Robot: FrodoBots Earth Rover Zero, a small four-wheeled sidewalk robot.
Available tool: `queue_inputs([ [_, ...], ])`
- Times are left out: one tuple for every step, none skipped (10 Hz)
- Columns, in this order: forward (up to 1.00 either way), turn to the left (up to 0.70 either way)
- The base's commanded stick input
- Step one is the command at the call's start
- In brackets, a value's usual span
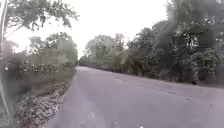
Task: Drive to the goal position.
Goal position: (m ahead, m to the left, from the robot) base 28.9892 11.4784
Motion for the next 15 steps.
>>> queue_inputs([
  [0.7,0.0],
  [0.7,0.01],
  [0.7,0.01],
  [0.7,0.01],
  [0.7,0.01],
  [0.7,0.01],
  [0.7,0.01],
  [0.7,0.01],
  [0.7,0.01],
  [0.7,0.01],
  [0.7,0.01],
  [0.7,0.18],
  [0.7,0.36],
  [0.7,0.36],
  [0.7,0.36],
])
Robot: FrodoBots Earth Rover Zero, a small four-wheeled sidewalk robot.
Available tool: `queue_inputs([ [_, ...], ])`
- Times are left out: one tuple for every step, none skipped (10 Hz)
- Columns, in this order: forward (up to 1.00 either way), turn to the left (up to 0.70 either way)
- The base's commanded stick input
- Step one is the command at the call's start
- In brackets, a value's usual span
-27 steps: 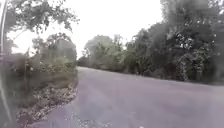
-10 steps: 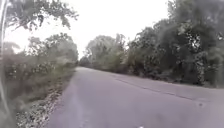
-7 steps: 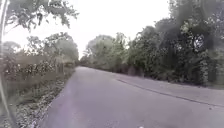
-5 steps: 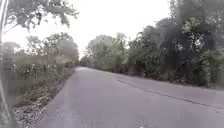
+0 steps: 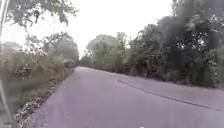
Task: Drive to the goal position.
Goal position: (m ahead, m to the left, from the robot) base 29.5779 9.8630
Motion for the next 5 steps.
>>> queue_inputs([
  [0.7,0.31],
  [0.7,0.1],
  [0.7,0.04],
  [0.7,0.01],
  [0.7,0.01],
])
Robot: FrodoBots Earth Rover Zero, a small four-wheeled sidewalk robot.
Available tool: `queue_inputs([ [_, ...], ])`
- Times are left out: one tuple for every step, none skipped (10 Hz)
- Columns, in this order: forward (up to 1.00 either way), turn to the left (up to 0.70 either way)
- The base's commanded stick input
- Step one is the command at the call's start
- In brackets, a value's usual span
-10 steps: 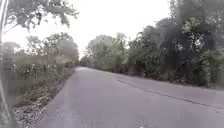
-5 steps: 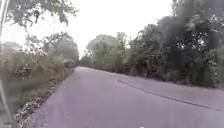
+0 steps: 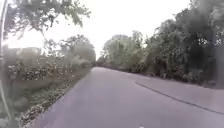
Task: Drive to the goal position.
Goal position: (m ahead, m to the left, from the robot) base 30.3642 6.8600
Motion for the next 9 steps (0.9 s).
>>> queue_inputs([
  [0.7,0.01],
  [0.7,0.01],
  [0.7,0.01],
  [0.7,0.01],
  [0.7,0.01],
  [0.7,0.01],
  [0.7,0.01],
  [0.7,0.01],
  [0.7,0.01],
])
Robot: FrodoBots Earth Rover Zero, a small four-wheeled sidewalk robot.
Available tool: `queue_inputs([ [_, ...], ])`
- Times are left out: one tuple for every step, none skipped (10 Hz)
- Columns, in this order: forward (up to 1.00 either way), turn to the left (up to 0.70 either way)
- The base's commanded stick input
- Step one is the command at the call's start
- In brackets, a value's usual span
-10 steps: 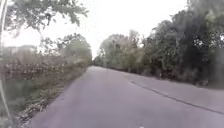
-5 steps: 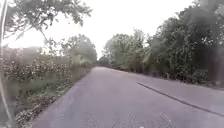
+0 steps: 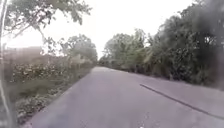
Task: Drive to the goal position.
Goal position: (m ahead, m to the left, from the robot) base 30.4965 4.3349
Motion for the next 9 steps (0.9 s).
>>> queue_inputs([
  [0.7,0.01],
  [0.7,0.03],
  [0.7,0.22],
  [0.7,0.32],
  [0.7,0.36],
  [0.7,0.22],
  [0.7,0.02],
  [0.7,0.01],
  [0.7,0.01],
])
